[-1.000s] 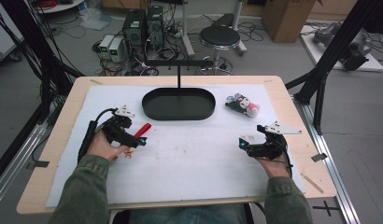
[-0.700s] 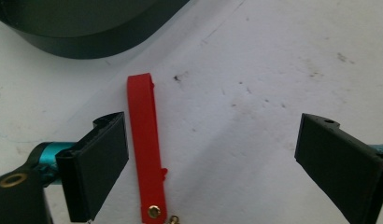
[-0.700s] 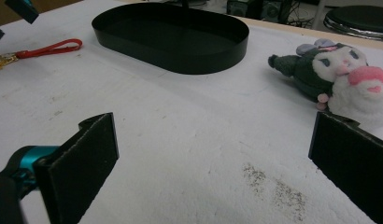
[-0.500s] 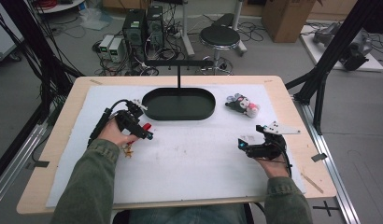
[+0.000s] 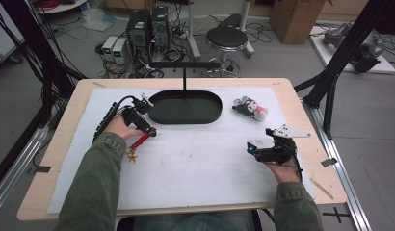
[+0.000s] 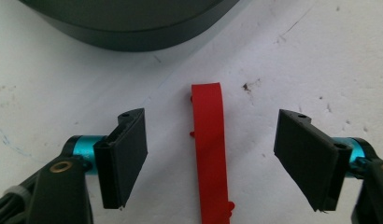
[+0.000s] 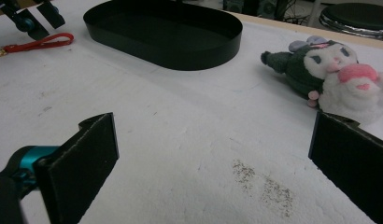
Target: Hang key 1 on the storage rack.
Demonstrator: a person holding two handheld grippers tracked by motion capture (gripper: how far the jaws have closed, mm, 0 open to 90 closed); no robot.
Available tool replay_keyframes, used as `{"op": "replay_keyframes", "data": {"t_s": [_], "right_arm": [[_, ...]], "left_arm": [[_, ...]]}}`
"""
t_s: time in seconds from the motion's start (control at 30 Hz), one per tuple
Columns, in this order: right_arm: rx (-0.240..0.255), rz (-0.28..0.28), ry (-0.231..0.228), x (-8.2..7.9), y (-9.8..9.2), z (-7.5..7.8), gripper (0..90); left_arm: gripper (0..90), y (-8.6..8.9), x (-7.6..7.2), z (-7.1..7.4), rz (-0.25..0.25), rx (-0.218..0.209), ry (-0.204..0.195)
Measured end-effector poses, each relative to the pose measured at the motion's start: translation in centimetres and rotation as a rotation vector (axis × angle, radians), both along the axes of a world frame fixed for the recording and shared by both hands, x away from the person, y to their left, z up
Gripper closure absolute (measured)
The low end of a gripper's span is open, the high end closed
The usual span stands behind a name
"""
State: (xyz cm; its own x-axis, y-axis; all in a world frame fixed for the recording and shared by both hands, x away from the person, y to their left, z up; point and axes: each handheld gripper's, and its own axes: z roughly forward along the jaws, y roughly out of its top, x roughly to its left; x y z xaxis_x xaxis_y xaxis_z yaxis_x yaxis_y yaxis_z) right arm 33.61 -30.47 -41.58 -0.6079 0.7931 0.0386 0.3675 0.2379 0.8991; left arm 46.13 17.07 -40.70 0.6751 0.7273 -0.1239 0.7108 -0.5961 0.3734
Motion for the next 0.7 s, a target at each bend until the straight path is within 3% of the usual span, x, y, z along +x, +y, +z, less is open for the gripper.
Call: {"op": "replay_keyframes", "data": {"t_s": [0.1,0.23,0.4,0.47,0.5,0.6,0.67,0.7], "right_arm": [[-0.015,0.009,0.009,-0.04,0.24,-0.09,0.7],[-0.021,0.009,0.016,0.01,0.31,-0.15,0.6],[-0.034,0.018,0.028,0.25,0.31,-0.27,0.7],[-0.034,0.023,0.031,0.29,0.36,-0.30,0.7],[-0.034,0.023,0.031,0.29,0.36,-0.30,0.7],[-0.033,0.024,0.044,0.28,0.34,-0.32,0.7],[-0.041,0.026,0.042,0.31,0.34,-0.35,0.7],[-0.043,0.026,0.042,0.29,0.37,-0.36,0.7]], "left_arm": [[29.8,-0.11,0.05,-0.25,-0.007,0.014,0.017],[33.8,-0.45,0.00,-0.40,-0.020,0.013,0.011],[36.4,-0.40,0.17,-0.62,-0.004,0.029,0.017],[44.6,-0.33,0.16,-0.63,0.003,0.040,0.016],[44.6,-0.36,0.12,-0.67,0.005,0.040,0.018],[59.4,-0.65,-0.18,-0.58,0.011,0.108,-0.031],[69.8,-0.63,-0.28,-0.54,0.007,0.112,-0.039],[70.8,-0.67,-0.36,-0.54,0.001,0.113,-0.043]]}}
